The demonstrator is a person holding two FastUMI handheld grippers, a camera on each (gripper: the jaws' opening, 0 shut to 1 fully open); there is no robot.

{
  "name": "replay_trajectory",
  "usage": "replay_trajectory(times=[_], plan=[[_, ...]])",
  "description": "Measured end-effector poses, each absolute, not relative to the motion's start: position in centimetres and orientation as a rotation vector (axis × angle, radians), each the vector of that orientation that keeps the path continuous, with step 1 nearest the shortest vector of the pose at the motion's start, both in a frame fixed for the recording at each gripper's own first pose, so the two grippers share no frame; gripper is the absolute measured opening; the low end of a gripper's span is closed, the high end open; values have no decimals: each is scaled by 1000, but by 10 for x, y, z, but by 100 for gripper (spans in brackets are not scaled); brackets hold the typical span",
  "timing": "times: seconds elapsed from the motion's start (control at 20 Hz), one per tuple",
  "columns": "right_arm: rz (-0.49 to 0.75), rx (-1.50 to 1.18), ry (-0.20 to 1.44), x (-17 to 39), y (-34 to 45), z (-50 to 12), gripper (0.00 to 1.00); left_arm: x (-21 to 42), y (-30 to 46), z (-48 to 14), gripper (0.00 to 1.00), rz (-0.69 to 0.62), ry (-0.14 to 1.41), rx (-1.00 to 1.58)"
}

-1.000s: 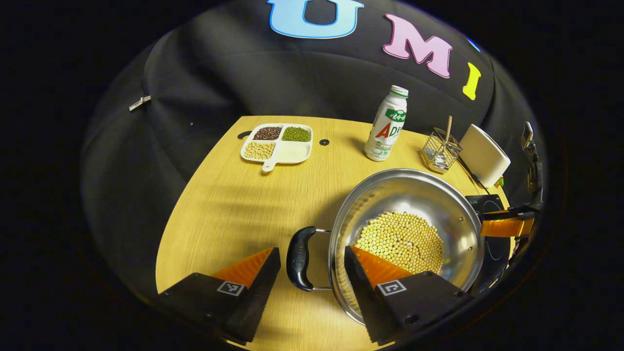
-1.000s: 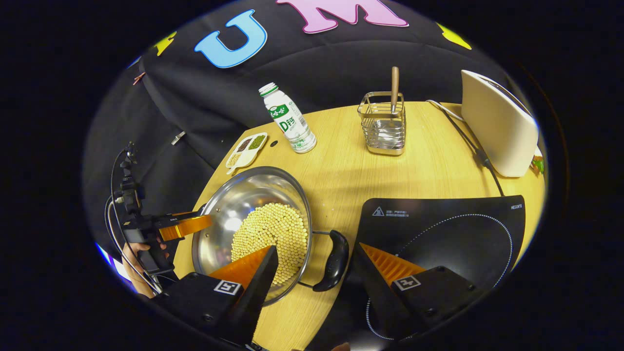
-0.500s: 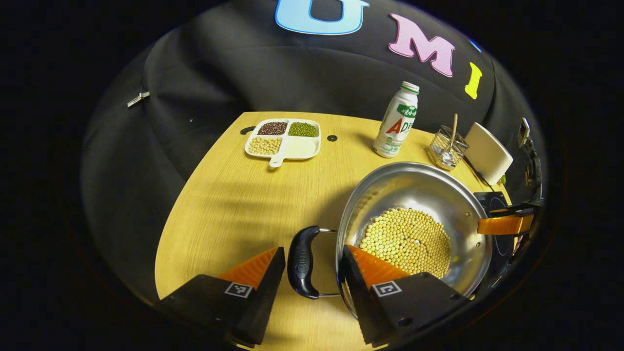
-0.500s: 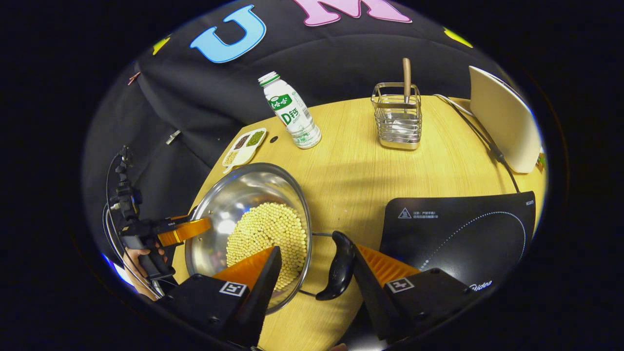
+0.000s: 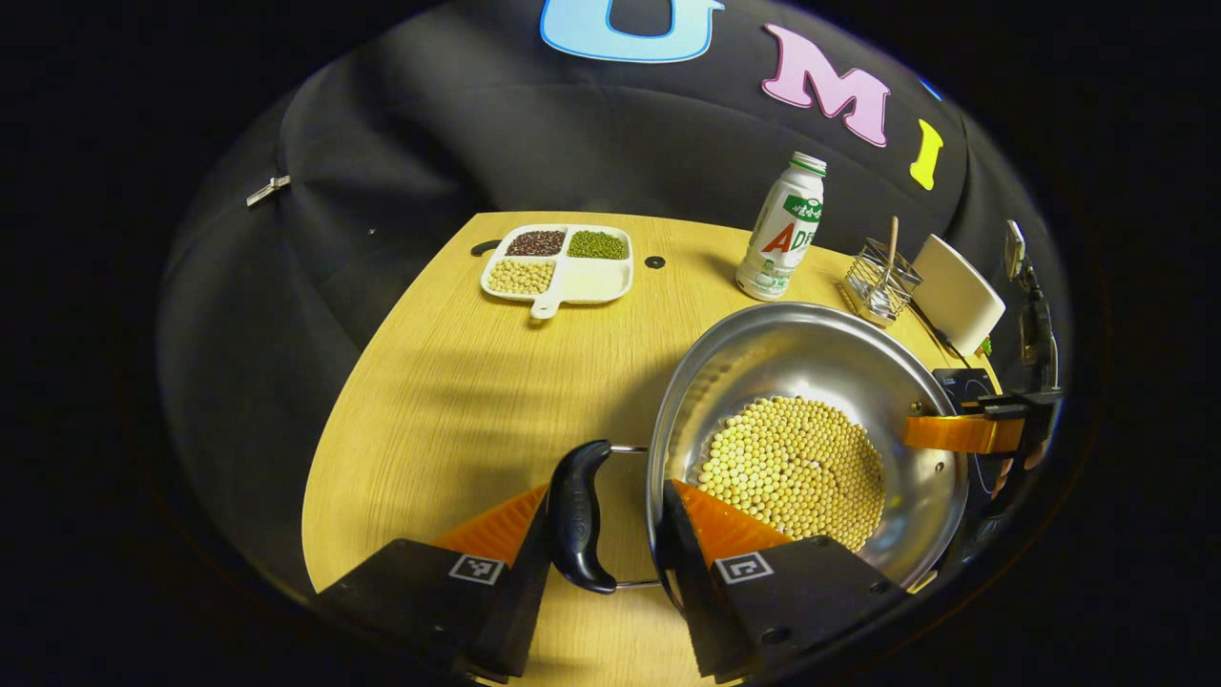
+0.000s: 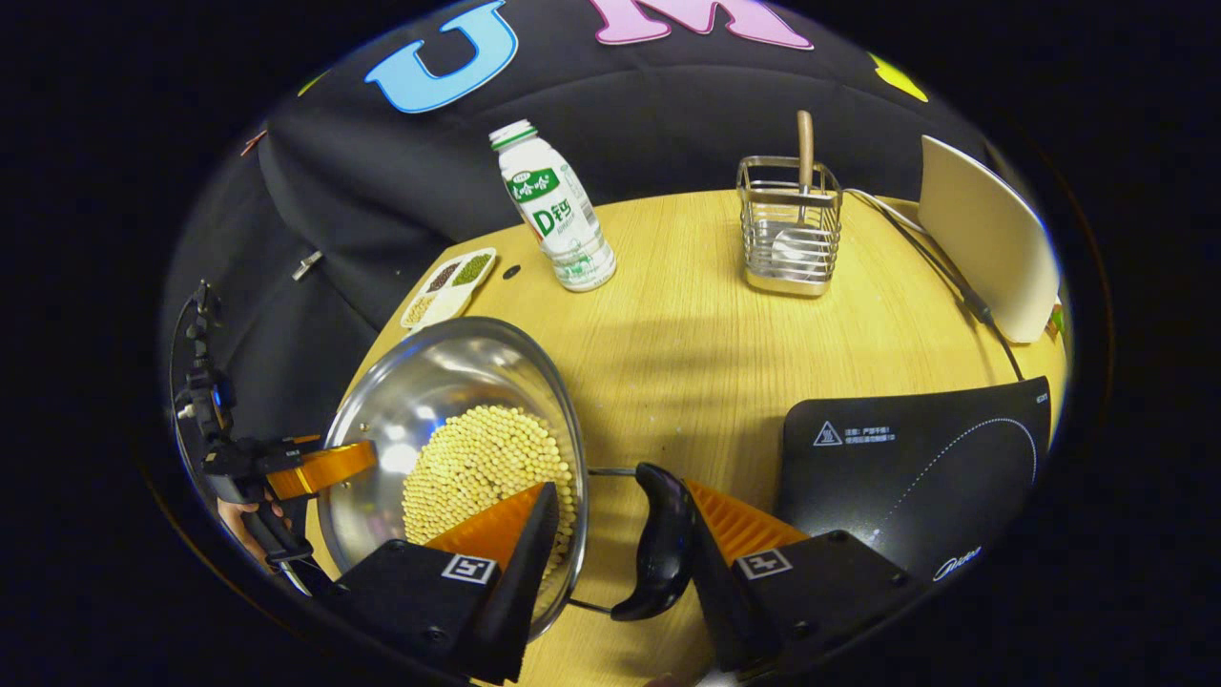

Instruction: First push the handle of the pot to place it horizontally, then grasp the pot with both hands and set it on the induction cooktop.

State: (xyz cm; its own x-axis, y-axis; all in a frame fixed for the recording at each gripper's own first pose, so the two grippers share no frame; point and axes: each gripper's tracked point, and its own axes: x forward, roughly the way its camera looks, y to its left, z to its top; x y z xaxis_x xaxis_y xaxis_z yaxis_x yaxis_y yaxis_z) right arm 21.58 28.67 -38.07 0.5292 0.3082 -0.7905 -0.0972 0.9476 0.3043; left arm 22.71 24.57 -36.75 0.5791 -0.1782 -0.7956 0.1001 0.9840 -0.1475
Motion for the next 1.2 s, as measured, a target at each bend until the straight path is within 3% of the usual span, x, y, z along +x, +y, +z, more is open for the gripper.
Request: replay_trajectory(times=[0.1, 0.2, 0.25, 0.4, 0.45, 0.5, 1.2], plan=[[222, 218, 975, 219, 286, -390, 73, 225, 248, -368, 66, -164, 942, -95], [219, 213, 966, 221, 285, -387, 60, 225, 248, -369, 66, -149, 939, -107], [221, 213, 964, 221, 287, -389, 64, 224, 248, -367, 65, -143, 933, -111], [209, 203, 945, 224, 286, -389, 55, 222, 248, -365, 60, -137, 917, -128], [200, 209, 940, 225, 286, -387, 59, 222, 248, -365, 57, -132, 910, -133], [198, 208, 940, 225, 286, -386, 53, 222, 248, -364, 57, -127, 904, -138], [197, 230, 931, 192, 237, -324, 55, 185, 201, -298, 54, -118, 892, -124]])
